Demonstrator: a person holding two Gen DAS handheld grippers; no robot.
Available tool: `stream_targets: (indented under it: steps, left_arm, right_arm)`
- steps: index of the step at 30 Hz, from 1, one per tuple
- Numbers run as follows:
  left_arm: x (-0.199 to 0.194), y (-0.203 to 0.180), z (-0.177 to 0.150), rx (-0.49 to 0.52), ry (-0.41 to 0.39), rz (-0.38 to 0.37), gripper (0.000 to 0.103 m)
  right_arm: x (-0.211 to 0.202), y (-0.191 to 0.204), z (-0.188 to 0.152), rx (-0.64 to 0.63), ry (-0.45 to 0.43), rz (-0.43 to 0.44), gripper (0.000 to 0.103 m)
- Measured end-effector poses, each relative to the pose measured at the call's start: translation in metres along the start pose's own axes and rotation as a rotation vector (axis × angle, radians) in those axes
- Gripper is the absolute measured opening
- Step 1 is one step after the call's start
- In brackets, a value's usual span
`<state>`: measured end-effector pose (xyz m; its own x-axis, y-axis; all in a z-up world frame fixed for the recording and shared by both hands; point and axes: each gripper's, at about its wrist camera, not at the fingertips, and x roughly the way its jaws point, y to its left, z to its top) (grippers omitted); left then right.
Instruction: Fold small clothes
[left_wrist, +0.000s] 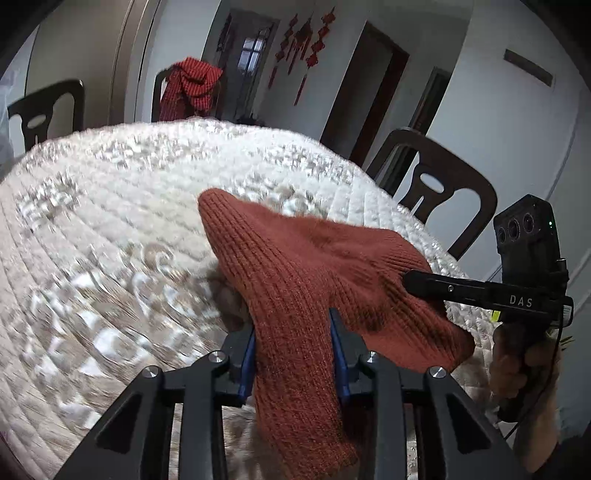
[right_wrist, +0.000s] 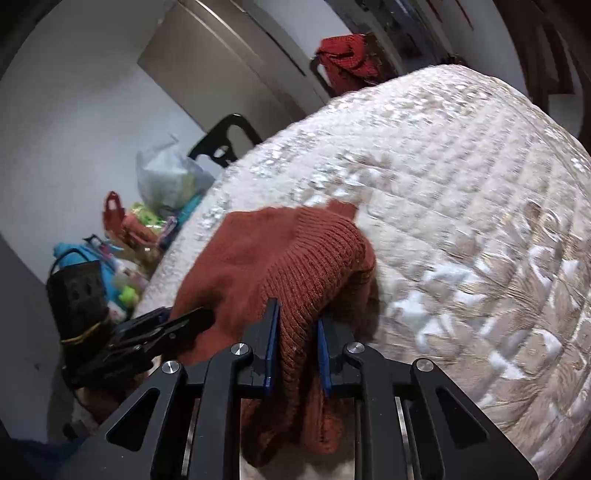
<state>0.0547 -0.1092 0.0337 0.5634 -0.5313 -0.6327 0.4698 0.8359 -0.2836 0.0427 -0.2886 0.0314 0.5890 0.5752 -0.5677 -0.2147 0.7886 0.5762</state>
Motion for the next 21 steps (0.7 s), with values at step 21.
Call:
stream_targets:
  steps: [21]
  left_arm:
    - [-0.032,0.135,0.013,-0.113,-0.027,0.148,0.039]
  right_arm:
    - [0.121,0.075,0.033,-0.108,0.129,0.017,0.015]
